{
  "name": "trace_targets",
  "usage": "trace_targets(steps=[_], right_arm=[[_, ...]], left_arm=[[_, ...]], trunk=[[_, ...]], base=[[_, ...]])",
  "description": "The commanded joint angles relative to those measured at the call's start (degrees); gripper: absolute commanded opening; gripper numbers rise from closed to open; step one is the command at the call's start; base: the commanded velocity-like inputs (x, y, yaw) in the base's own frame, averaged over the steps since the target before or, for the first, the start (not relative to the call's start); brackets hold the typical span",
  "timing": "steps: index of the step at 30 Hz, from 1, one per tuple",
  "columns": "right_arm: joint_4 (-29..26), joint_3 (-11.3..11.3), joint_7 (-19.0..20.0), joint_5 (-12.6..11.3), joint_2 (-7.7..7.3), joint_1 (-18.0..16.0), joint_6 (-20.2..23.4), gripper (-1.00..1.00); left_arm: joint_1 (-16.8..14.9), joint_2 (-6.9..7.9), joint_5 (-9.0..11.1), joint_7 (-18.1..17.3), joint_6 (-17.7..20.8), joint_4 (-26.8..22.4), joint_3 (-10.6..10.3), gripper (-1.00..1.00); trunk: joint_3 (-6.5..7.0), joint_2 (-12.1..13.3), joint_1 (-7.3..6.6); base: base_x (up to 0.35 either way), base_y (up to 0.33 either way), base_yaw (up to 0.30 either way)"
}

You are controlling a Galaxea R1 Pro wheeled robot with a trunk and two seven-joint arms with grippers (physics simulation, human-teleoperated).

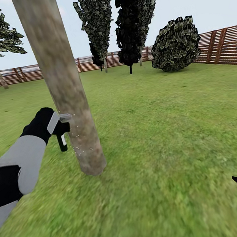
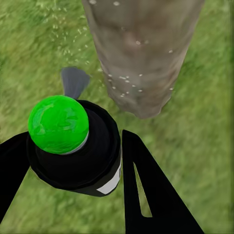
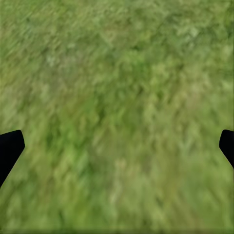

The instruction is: In the garden, pick up the pesticide atomizer on the floor and spray pesticide onto both trees until each tree trunk is fully covered.

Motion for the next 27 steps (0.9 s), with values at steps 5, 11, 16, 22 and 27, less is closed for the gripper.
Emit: trace_targets(steps=[5, 11, 16, 22, 27], right_arm=[[0.0, 0.0, 0.0, 0.0, 0.00, 0.0, 0.0, 1.00], [0.0, 0.0, 0.0, 0.0, 0.00, 0.0, 0.0, 1.00], [0.0, 0.0, 0.0, 0.0, 0.00, 0.0, 0.0, 1.00], [0.0, 0.0, 0.0, 0.0, 0.00, 0.0, 0.0, 1.00], [0.0, 0.0, 0.0, 0.0, 0.00, 0.0, 0.0, 1.00]], left_arm=[[-1.7, 0.10, 0.0, 0.0, 0.0, 1.6, 0.0, -1.00], [-3.7, 0.25, -0.1, 0.0, 0.0, 8.1, 0.0, -1.00], [-3.4, 0.21, -0.1, -0.8, -0.4, 13.2, -0.2, -1.00], [-0.6, 0.17, -0.4, -3.3, -5.1, 20.3, -0.2, -1.00], [5.1, -0.04, -0.4, -3.4, -10.7, 21.0, -0.2, -1.00]], trunk=[[0.00, 0.0, 0.00], [0.00, 0.0, 0.00], [0.00, 0.0, 0.00], [0.00, 0.0, 0.00], [0.00, 0.0, 0.00]], base=[[0.000, 0.000, 0.000], [0.000, 0.000, 0.000], [0.000, 0.000, 0.000], [0.000, 0.000, 0.000], [0.000, 0.000, 0.000]])
